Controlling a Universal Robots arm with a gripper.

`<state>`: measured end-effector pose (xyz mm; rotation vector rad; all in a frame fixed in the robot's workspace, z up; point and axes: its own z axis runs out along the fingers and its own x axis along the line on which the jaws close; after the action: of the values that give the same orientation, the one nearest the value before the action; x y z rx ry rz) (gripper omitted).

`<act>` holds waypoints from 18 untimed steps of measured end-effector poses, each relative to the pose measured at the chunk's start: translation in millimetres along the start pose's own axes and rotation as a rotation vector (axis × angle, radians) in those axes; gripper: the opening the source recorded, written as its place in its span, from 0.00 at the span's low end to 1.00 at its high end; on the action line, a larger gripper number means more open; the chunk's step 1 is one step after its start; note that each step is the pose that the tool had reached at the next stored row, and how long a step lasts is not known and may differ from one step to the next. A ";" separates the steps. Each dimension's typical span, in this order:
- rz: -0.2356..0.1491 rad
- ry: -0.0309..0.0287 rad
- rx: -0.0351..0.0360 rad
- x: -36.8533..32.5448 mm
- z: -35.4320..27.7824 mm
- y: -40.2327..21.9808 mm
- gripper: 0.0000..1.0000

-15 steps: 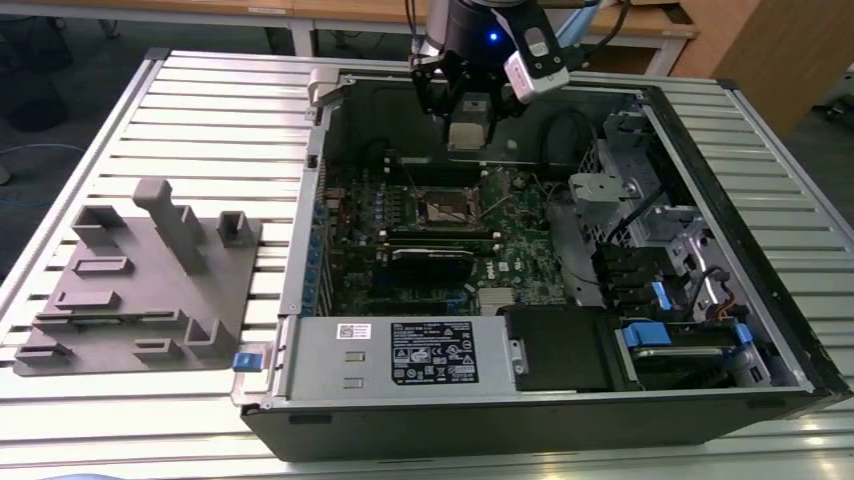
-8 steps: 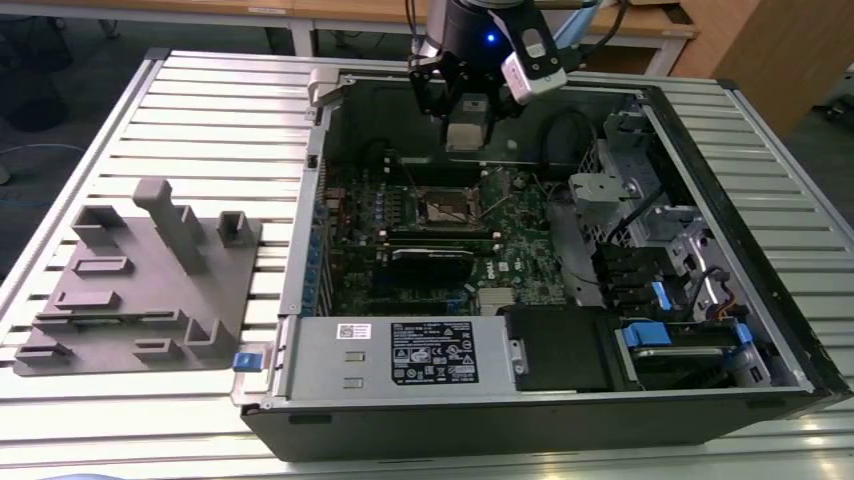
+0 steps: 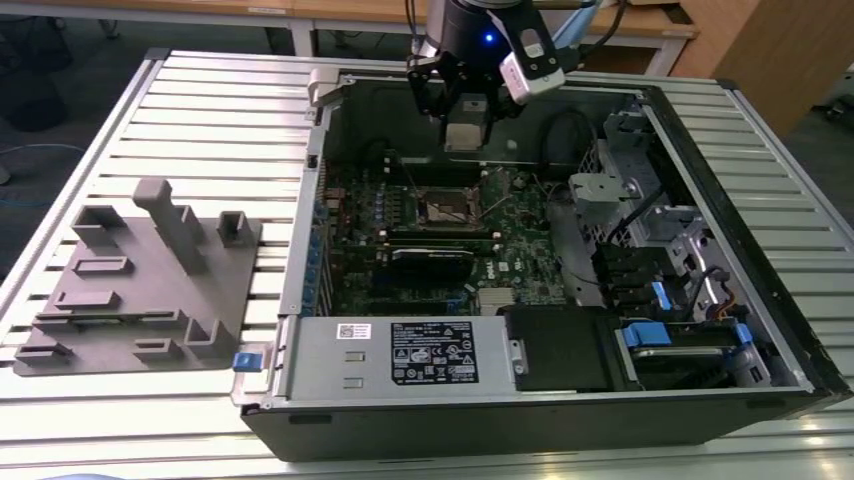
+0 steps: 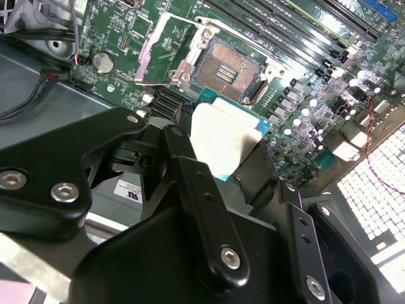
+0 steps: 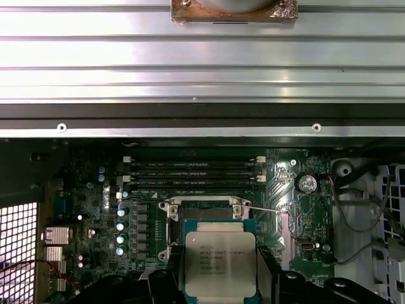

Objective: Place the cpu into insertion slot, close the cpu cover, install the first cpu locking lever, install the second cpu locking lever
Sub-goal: 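Place the cpu into insertion slot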

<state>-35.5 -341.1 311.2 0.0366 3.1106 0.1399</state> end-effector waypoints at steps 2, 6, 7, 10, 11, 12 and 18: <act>0.000 0.0000 0.0000 0.0 0.0 0.0 0.54; 0.002 -0.0002 -0.0002 0.1 0.9 -0.1 0.54; 0.002 -0.0003 -0.0002 0.1 1.7 -0.2 0.54; 0.005 -0.0004 0.0001 0.8 5.6 -0.5 0.54; 0.006 -0.0006 0.0001 1.4 7.3 -0.7 0.54; 0.006 -0.0006 0.0002 2.1 9.1 -0.9 0.54; 0.006 -0.0005 0.0002 4.0 19.8 -1.9 0.54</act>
<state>-38.9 -341.1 291.2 0.0454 3.1102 0.1397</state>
